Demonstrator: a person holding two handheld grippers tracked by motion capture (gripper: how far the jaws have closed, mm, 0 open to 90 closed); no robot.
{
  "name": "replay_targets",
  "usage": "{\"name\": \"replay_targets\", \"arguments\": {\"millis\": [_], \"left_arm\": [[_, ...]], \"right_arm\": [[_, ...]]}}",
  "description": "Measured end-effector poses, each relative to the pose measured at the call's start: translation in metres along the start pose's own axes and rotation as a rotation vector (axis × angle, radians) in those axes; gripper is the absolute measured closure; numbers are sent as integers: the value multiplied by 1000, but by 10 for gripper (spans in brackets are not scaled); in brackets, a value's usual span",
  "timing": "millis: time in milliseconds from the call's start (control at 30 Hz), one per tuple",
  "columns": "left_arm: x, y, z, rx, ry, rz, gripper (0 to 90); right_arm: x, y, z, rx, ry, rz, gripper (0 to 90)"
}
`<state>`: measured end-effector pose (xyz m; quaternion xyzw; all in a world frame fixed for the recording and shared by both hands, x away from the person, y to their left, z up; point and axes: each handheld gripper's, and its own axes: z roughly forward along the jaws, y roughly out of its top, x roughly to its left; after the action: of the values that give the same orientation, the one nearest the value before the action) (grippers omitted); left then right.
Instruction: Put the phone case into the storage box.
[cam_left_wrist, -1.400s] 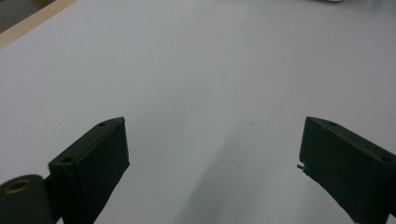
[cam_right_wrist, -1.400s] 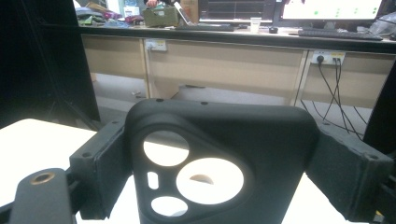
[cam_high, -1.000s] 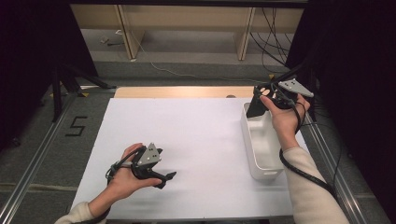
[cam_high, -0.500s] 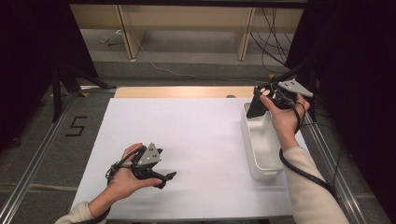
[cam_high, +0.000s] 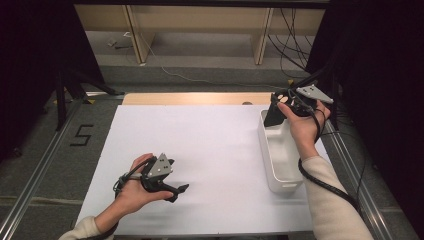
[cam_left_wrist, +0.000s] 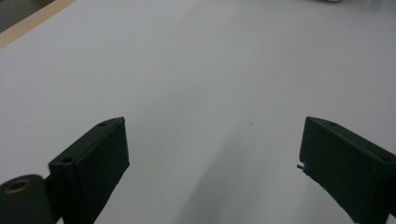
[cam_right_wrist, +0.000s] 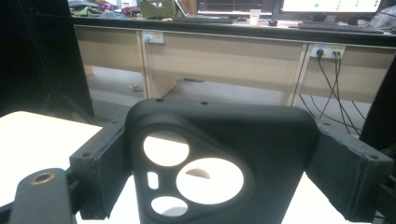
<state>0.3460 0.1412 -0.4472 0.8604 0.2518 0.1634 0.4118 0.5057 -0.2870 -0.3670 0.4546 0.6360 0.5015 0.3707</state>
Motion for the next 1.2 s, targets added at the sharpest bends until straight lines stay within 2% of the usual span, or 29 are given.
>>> {"name": "replay_targets", "arguments": {"millis": [1200], "left_arm": [[-1,0,0,-6,1,-1,79]], "right_arm": [[-5,-4,10,22,-12,-7,150]]}}
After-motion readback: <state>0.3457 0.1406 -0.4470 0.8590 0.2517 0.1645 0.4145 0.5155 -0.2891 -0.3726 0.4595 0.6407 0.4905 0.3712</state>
